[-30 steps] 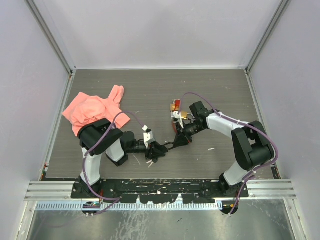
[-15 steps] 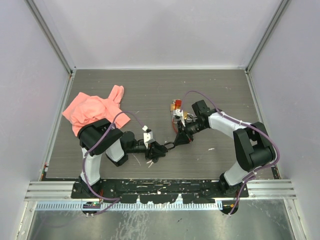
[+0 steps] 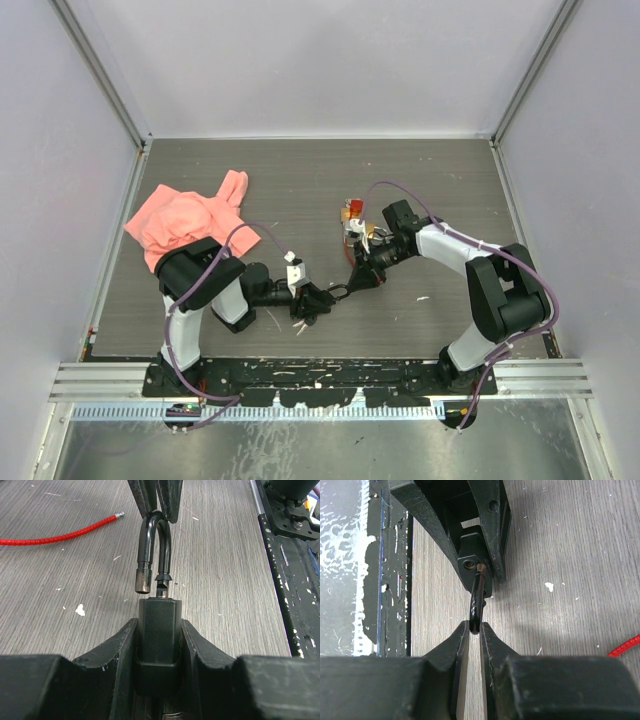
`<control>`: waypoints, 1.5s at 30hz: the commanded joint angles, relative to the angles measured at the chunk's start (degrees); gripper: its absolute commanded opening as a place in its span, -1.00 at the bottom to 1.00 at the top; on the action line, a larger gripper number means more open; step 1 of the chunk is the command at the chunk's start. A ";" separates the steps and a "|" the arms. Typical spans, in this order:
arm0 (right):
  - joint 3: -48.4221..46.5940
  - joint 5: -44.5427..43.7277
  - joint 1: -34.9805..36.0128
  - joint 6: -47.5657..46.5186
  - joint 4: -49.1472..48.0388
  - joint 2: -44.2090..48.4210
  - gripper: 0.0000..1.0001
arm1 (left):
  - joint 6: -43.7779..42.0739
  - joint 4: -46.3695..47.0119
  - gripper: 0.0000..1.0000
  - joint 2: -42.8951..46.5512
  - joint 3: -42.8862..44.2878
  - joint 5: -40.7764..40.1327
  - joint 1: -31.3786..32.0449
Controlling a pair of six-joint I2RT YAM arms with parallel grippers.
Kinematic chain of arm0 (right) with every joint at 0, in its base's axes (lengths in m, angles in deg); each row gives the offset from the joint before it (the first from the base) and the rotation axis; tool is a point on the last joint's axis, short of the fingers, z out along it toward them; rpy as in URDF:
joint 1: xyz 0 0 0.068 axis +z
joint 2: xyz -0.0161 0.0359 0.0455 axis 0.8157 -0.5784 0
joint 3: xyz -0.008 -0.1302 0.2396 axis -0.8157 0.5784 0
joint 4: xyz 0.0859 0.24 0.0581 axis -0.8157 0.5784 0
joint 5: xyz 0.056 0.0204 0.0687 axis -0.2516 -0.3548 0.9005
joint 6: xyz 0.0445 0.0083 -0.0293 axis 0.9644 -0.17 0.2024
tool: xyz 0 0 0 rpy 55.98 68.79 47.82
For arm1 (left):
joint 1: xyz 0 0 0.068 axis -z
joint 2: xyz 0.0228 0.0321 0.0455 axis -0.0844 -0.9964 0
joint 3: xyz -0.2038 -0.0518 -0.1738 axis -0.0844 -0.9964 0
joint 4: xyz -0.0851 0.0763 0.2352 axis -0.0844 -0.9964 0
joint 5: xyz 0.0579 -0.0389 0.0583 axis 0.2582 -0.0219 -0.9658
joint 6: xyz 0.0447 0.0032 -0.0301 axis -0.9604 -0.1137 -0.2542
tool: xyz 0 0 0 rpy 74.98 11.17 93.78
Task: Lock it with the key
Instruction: Lock the lock.
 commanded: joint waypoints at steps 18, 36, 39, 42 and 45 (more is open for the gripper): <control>0.80 1.43 9.91 -1.13 -2.31 -0.14 -0.97 | 0.04 -1.92 -1.00 0.03 -0.57 -1.11 -0.58; 1.23 -4.10 10.63 -0.83 -5.06 3.25 -0.97 | 3.27 -1.98 -1.00 -0.54 0.60 2.02 -2.29; 0.55 -5.87 13.36 1.66 -5.82 0.43 -0.97 | 2.94 -1.98 -1.00 -0.38 0.56 1.94 -2.25; -0.84 -4.71 14.79 2.15 -4.40 -2.45 -0.97 | 2.58 -1.92 -1.00 -0.49 0.23 1.41 -2.31; -0.38 -3.30 15.26 3.23 -5.65 -3.36 -0.97 | 2.15 -1.99 -1.00 -0.66 0.10 1.11 -2.24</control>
